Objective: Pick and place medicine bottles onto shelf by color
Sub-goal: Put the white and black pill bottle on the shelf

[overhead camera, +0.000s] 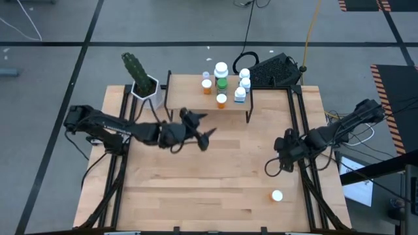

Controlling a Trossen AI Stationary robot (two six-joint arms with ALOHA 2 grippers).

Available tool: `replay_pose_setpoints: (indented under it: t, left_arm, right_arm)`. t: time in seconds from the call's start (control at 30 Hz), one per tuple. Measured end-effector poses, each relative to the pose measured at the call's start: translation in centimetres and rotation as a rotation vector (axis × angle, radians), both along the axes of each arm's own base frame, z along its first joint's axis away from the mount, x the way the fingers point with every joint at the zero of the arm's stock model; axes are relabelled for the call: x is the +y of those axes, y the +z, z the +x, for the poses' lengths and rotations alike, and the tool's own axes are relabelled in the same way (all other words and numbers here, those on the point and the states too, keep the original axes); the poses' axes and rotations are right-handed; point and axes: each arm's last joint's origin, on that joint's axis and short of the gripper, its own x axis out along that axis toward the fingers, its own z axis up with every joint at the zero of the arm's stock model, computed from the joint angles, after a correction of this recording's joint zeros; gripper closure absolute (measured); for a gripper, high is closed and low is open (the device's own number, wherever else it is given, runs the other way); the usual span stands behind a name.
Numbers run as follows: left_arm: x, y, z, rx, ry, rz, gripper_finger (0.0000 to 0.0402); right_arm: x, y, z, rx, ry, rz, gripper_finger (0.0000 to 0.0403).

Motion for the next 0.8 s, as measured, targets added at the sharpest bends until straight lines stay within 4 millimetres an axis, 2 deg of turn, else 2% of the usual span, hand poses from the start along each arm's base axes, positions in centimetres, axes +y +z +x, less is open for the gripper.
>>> replay_pose_setpoints:
  t: [0.17, 0.27, 0.37, 0.57, 0.8]
  left_arm:
    - [-3.2, -0.4, -0.2, 0.014, -0.075, 0.013, 0.0053]
    - [-4.2, -0.5, -0.4, 0.031, -0.103, 0.019, 0.0053]
    - [-4.9, -0.5, -0.6, 0.034, -0.101, 0.035, 0.0053]
    - [-5.1, -0.5, -0.7, 0.05, -0.097, 0.062, 0.0053]
    - [-5.0, -0.6, -0.7, 0.06, -0.082, 0.076, 0.0053]
  right_arm:
    - [0.0, -2.6, -0.2, 0.115, 0.066, -0.055, 0.014]
    - [0.2, -3.8, -0.2, 0.159, 0.132, 0.014, 0.014]
    - [0.4, -4.5, -0.1, 0.177, 0.106, 0.043, 0.014]
    - [-0.2, -5.3, 0.3, 0.166, -0.028, -0.026, 0.014]
    - [-1.1, -7.1, 0.4, 0.222, -0.077, -0.095, 0.014]
